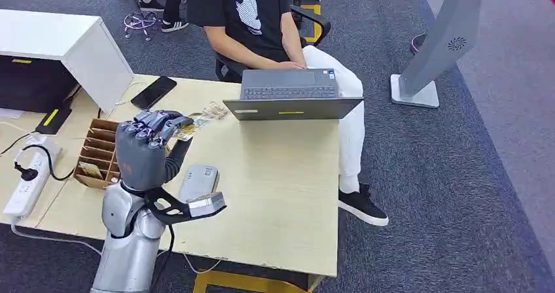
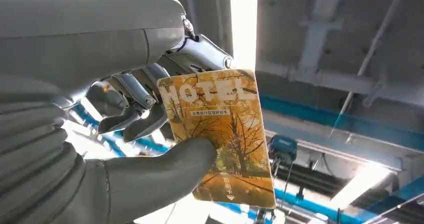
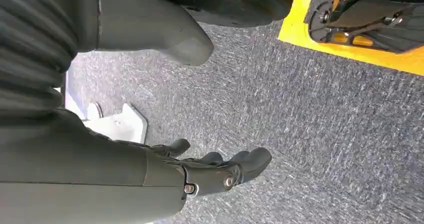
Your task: Pass the card to the sensor for recognition and then transmit it.
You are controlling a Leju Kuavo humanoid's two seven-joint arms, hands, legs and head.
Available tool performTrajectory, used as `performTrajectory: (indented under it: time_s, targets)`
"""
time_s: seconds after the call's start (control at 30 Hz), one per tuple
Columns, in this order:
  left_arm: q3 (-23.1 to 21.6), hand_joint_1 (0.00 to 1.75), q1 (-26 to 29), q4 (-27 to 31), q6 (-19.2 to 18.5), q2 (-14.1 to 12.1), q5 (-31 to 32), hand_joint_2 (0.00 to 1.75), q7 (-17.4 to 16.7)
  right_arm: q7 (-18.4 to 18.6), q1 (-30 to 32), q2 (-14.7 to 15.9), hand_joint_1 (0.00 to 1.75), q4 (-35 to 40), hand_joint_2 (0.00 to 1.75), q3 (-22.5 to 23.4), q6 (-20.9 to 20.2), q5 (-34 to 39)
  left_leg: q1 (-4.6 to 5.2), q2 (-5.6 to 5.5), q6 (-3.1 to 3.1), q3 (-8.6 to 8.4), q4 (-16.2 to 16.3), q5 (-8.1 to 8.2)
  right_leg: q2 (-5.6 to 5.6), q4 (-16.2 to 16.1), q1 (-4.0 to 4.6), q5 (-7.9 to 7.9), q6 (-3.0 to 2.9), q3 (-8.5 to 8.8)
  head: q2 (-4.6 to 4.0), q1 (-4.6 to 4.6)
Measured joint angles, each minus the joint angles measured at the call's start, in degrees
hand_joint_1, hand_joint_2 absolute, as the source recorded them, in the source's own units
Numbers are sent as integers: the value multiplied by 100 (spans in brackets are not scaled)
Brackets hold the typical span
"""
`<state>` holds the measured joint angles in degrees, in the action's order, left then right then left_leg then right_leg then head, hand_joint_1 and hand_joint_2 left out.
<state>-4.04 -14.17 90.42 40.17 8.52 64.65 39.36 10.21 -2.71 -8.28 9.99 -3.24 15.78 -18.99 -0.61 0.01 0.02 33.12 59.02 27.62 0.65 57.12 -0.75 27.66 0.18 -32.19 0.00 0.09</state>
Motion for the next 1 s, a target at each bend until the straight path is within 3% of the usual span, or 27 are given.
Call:
performTrajectory:
  time_s: [0.2,0.43,0.7,1.0]
  targets:
    - [26,175,444,55,0,0,-140,175,0,-15,21,-7,0,0,175,107,50,83,1,-2,0,5,0,0,-2,0,-1,1,1,0,0,2]
    - [461,175,815,-122,-2,-2,210,175,-273,-15,48,-28,0,0,175,217,83,81,1,-3,0,5,0,0,-3,0,0,1,1,-2,0,0]
    - [1125,175,816,-714,-2,-15,712,175,-592,-50,53,-42,0,0,175,295,81,68,0,-3,0,5,0,0,-4,0,0,1,1,-2,0,0]
    - [1298,175,795,-968,-2,-28,804,175,-679,-61,52,-42,0,0,175,330,79,68,1,-3,1,8,0,0,-4,-1,-1,1,1,-2,0,2]
